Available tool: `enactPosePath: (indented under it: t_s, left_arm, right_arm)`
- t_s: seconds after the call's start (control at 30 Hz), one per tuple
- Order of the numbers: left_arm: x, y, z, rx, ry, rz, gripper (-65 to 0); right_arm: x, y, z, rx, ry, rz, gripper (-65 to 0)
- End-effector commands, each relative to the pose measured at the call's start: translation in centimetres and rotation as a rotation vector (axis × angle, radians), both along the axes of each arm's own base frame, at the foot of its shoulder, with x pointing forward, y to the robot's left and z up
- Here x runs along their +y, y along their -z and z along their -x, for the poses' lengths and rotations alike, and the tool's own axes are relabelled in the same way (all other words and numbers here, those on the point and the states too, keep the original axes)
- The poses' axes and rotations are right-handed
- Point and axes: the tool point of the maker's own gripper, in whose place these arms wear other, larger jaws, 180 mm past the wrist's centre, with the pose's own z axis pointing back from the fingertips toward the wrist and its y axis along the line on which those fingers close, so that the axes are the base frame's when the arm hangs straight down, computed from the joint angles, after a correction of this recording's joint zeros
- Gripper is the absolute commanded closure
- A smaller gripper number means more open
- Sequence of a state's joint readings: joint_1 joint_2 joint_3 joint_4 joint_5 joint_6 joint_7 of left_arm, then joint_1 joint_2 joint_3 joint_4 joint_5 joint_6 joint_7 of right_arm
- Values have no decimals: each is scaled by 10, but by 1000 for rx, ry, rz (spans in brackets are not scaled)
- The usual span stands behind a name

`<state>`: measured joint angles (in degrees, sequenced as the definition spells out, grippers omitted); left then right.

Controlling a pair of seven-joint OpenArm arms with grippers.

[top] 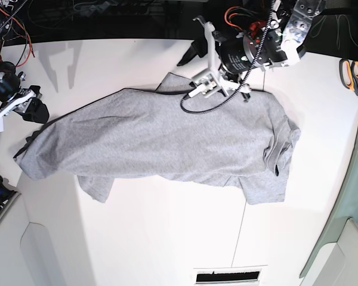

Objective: Layout the t-shirt on the table in an organized manner, then fold the t-shirt properly
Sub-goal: 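Grasp the shirt collar with the left gripper and drag it outward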

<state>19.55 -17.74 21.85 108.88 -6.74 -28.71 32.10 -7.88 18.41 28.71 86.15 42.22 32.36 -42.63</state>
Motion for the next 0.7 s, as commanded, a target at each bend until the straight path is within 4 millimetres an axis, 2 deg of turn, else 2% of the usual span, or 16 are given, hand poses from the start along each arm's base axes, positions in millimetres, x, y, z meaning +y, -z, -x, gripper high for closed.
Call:
enactPosePath:
  t_s: [0.0, 0.1, 0.2, 0.4, 0.57, 0.6, 0.67]
  left_arm:
    - [0, 2, -7, -27, -5, -13, -331]
    - [-2, 29, -21, -29, -30, -73, -331]
    - [-6, 46, -31, -15, -16, -110, -331]
    - [-30, 53, -25, 9, 31, -93, -331]
    - [-36, 59, -26, 2, 32, -88, -329]
    - [-36, 63, -24, 6, 32, -92, -302]
    - [-34, 72, -21, 25, 33, -116, -150]
  right_arm:
    - [-4, -16, -11, -60, 0, 4, -213]
    - [-4, -15, -10, -56, -2, 12, -213]
    - [-6, -13, -10, -49, -3, 24, -213]
    - [-6, -14, -10, -51, -2, 24, -213]
    - [-6, -15, -11, -60, 2, 23, -213]
    - [-6, -15, -11, -60, 2, 24, -213]
    - [-6, -15, -11, -60, 2, 24, -213]
